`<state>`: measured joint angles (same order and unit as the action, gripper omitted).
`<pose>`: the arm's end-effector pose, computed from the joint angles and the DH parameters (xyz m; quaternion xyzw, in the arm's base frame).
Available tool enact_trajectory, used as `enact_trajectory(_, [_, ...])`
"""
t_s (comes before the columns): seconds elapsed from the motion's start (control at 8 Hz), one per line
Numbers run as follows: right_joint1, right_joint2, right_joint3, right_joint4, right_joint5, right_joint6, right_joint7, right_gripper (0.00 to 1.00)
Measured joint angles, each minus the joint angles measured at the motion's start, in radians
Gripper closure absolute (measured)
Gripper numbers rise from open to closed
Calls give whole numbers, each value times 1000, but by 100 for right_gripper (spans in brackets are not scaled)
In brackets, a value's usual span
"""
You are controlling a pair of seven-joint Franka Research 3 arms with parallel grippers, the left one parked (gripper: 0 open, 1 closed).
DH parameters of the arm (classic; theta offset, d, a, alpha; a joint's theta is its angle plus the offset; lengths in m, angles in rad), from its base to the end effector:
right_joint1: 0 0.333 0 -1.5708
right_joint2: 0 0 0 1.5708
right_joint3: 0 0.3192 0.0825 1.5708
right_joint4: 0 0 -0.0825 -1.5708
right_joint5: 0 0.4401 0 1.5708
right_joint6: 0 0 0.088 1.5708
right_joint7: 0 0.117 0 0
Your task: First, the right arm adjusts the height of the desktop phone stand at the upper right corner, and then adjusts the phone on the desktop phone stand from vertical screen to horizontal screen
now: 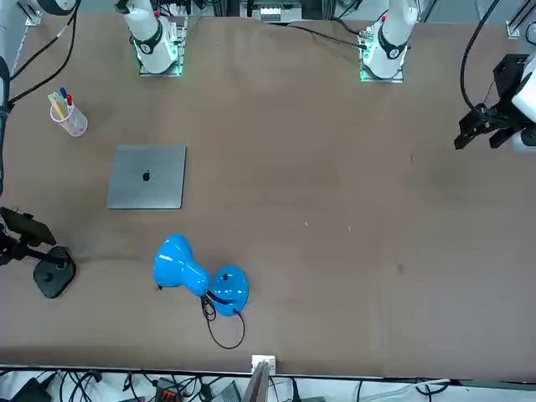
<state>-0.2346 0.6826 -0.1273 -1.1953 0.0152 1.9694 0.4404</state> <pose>0.7648 -0.2608 0.3688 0.9242 -0.3774 0.0495 0.0303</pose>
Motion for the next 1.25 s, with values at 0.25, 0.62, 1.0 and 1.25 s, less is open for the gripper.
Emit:
enact_trajectory(0.25, [0, 8, 0, -15, 0, 8, 0, 60])
enact_trajectory(0.62, [1, -23, 0, -2, 1, -33, 2, 7])
enact_trajectory(1.0, [6, -127, 6, 51, 0, -187, -39, 0])
enact_trajectory(1.25, [30, -194, 16, 58, 1, -248, -146, 0])
